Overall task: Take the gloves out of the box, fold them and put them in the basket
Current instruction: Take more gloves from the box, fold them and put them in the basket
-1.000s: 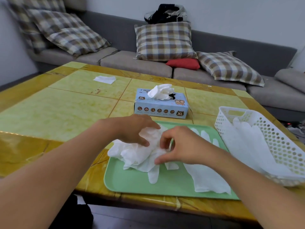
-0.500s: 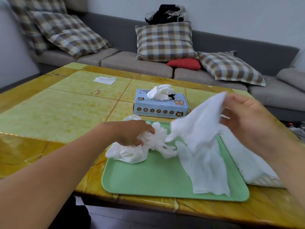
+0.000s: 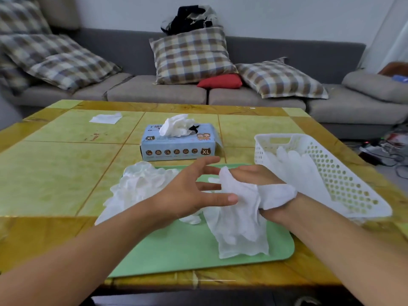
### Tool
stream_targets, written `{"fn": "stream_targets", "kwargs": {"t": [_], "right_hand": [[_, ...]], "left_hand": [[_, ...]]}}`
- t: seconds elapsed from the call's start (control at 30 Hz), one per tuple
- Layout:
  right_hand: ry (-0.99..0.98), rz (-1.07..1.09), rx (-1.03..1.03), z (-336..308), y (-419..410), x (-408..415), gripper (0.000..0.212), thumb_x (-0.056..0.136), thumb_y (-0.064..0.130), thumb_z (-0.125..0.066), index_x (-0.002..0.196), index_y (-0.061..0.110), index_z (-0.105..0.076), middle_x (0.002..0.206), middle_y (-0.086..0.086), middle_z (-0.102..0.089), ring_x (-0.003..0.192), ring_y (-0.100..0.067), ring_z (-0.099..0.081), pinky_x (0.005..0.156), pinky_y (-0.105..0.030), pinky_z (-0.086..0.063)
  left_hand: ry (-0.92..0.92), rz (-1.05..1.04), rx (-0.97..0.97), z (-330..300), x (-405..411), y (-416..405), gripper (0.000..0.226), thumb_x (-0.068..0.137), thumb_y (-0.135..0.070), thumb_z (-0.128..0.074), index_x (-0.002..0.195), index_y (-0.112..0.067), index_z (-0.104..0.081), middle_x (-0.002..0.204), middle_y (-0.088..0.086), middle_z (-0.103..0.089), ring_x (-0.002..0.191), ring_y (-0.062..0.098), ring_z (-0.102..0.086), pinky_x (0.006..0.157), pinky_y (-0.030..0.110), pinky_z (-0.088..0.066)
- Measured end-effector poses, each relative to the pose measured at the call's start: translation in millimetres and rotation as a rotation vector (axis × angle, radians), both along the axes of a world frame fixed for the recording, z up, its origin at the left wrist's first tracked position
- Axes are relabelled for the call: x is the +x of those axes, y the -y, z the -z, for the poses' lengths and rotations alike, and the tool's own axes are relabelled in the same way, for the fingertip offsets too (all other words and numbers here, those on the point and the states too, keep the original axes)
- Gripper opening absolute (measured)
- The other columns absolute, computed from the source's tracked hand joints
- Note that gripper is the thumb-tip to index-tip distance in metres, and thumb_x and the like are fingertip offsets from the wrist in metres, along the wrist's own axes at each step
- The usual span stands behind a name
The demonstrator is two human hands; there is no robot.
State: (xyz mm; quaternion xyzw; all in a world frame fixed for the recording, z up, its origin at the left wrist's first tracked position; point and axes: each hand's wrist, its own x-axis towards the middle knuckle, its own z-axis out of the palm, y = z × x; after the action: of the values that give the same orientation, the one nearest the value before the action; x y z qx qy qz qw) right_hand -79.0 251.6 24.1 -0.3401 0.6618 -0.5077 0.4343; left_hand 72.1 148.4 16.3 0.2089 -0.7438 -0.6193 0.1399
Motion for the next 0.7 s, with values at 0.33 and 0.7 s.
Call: {"fn": "stream_targets", "kwargs": {"t": [0.33,0.7], "right_hand": [[-0.144,0.246,0.095,-9.2,-5.9,-15.1,0.026,0.089,0.014,-0.063,0.071,0.016,-0.044,0.064,-0.005,-0.039,0.059,-0.018,-0.041,0.050,-0.021,-0.032],[0.188,0.157,0.063,-20.5,-13.3,-23.5,0.007,0.091,0.006,-0.064,0.087,0.009,-0.069,0.086,-0.011,-0.069,0.077,-0.023,-0.066,0.065,-0.032,-0.051]], "left_hand": [[0.082,0.145,0.148,10.3,-0.1,-10.8,0.086,0.056,-0.049,-0.091,0.132,-0.025,-0.058,0.126,0.000,-0.068,0.111,0.024,-0.069,0.091,0.044,-0.058],[-0.182,-0.293,0.190,-20.7,2.6,33.2,0.036,0.099,-0.045,-0.053,0.091,-0.014,-0.072,0.106,0.005,-0.077,0.105,0.020,-0.072,0.104,0.045,-0.049]]}}
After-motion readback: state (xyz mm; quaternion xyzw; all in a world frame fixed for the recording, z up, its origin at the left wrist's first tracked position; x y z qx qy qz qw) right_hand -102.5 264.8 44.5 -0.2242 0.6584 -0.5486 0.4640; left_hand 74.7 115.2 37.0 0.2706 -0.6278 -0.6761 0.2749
